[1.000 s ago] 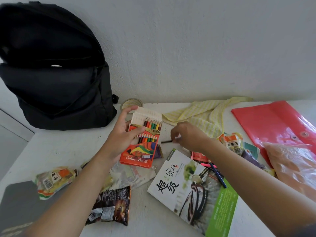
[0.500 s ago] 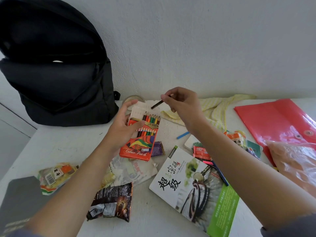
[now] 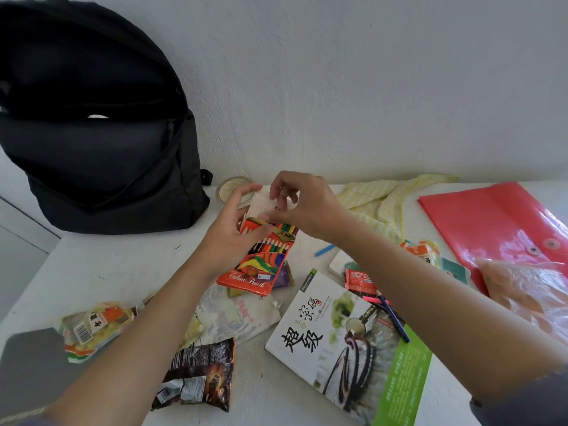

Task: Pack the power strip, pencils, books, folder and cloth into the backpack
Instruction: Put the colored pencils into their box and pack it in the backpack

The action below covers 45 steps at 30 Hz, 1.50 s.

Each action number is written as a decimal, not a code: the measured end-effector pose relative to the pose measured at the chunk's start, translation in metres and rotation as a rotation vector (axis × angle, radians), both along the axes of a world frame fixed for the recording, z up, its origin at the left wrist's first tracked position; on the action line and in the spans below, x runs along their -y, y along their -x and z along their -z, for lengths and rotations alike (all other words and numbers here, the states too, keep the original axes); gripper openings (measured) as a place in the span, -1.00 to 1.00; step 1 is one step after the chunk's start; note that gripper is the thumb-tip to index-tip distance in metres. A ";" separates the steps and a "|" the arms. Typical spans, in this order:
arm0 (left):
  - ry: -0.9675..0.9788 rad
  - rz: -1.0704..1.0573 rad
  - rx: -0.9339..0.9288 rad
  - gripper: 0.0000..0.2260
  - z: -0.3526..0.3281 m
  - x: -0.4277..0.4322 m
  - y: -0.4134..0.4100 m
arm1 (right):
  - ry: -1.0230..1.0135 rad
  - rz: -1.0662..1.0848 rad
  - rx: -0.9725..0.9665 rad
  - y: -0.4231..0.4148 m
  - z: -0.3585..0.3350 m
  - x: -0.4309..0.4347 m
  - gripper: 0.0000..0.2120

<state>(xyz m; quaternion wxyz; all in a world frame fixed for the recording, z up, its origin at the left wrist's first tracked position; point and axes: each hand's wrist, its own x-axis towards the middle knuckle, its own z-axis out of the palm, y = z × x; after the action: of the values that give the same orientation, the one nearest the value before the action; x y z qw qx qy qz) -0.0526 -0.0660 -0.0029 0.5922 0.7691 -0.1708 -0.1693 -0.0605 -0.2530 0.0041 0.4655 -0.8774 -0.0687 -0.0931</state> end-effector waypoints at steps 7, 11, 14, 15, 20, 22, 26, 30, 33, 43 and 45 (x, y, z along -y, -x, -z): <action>0.051 -0.042 -0.079 -0.57 0.003 0.002 -0.005 | 0.155 0.198 -0.130 -0.003 0.013 0.041 -0.95; 0.112 -0.055 -0.131 -0.61 0.005 0.003 -0.006 | 0.617 0.056 -0.497 0.006 0.051 0.061 -0.86; 0.134 -0.066 -0.148 -0.63 0.004 0.004 -0.006 | 0.649 0.063 -0.421 0.014 0.063 0.061 -0.90; 0.132 -0.065 -0.141 -0.63 0.003 0.004 -0.007 | 0.676 0.048 -0.382 0.015 0.063 0.061 -0.92; 0.133 -0.089 -0.133 -0.62 0.003 0.001 -0.008 | 0.745 0.041 -0.357 0.015 0.067 0.057 -0.87; 0.118 -0.092 -0.115 -0.58 0.004 -0.002 -0.010 | 0.462 0.113 -0.293 0.014 0.062 0.051 -0.92; 0.030 -0.072 -0.093 -0.46 0.007 -0.005 -0.010 | -0.199 0.253 0.018 0.014 0.028 0.027 -0.88; -0.015 -0.042 -0.061 -0.43 0.008 -0.004 -0.007 | -0.400 0.152 0.025 0.014 -0.002 0.002 -0.91; -0.031 -0.005 -0.030 -0.43 0.004 -0.003 -0.003 | -0.360 0.096 -0.078 0.008 -0.008 -0.006 -0.87; -0.017 0.054 -0.016 -0.41 -0.013 0.000 0.008 | -0.052 0.163 -0.119 -0.002 -0.029 -0.004 -0.52; 0.020 0.036 -0.035 -0.42 -0.016 0.003 0.009 | -0.092 0.164 -0.083 0.001 -0.027 -0.004 -0.54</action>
<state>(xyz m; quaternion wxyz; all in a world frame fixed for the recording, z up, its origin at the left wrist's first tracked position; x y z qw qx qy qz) -0.0613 -0.0690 0.0132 0.5994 0.7570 -0.1761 -0.1916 -0.0614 -0.2486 0.0312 0.4988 -0.8608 0.0270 -0.0975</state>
